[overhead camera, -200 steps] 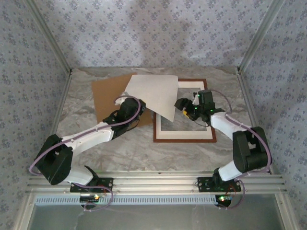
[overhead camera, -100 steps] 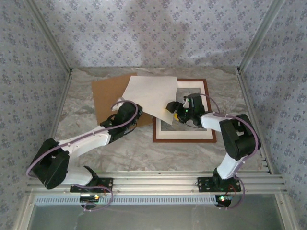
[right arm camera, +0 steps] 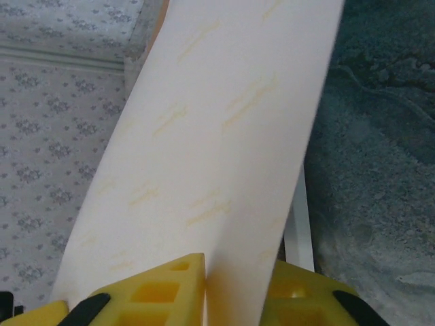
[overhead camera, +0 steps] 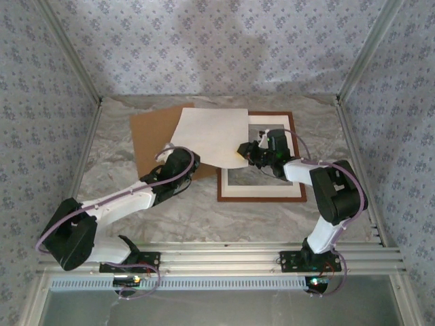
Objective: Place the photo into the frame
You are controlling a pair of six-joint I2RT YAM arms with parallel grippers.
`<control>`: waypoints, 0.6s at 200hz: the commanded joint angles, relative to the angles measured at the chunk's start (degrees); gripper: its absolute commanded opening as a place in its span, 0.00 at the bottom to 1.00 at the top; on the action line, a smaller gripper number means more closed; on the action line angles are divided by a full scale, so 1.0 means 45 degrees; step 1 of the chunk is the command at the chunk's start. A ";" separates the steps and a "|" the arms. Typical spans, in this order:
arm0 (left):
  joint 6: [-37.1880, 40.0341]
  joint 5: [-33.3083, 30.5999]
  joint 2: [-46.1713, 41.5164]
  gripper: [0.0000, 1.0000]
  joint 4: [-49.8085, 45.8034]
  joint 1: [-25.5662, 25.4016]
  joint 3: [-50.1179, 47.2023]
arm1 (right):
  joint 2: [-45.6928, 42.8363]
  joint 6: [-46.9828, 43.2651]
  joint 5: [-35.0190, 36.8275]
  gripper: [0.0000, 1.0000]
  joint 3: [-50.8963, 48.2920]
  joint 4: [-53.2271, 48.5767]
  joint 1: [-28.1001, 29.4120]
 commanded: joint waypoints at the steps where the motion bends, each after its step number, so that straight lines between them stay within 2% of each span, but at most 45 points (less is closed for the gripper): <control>1: -0.0553 -0.0165 -0.0590 0.61 -0.0776 0.0054 -0.0183 | -0.0144 -0.0293 -0.0316 0.10 0.0388 -0.0281 -0.0198; 7: -0.0488 -0.0187 -0.0681 0.76 -0.0918 0.0059 -0.0173 | -0.0209 -0.0459 -0.0338 0.08 0.0409 -0.0490 -0.0248; 12: -0.0370 -0.0187 -0.0764 0.85 -0.1044 0.0074 -0.0173 | -0.0288 -0.0582 -0.0358 0.05 0.0438 -0.0684 -0.0299; 23: -0.0031 -0.0170 -0.0983 0.98 -0.1324 0.0133 -0.0154 | -0.0448 -0.0949 -0.0416 0.03 0.0505 -0.1238 -0.0406; 47: 0.0811 -0.0309 -0.1600 0.99 -0.1991 0.0343 -0.0174 | -0.0931 -0.2149 -0.0629 0.00 0.0828 -0.2994 -0.0625; 78: 0.1659 -0.0406 -0.2374 0.98 -0.2745 0.1019 -0.0439 | -0.1682 -0.4699 -0.0598 0.00 0.1538 -0.6714 -0.0852; 99: 0.2109 -0.0091 -0.2767 0.98 -0.2717 0.1613 -0.0828 | -0.2077 -0.6312 -0.0154 0.00 0.1867 -0.9019 -0.1047; 120: 0.2585 0.0264 -0.3083 0.99 -0.2835 0.2168 -0.1087 | -0.2618 -0.7052 0.0558 0.00 0.1639 -1.0012 -0.1349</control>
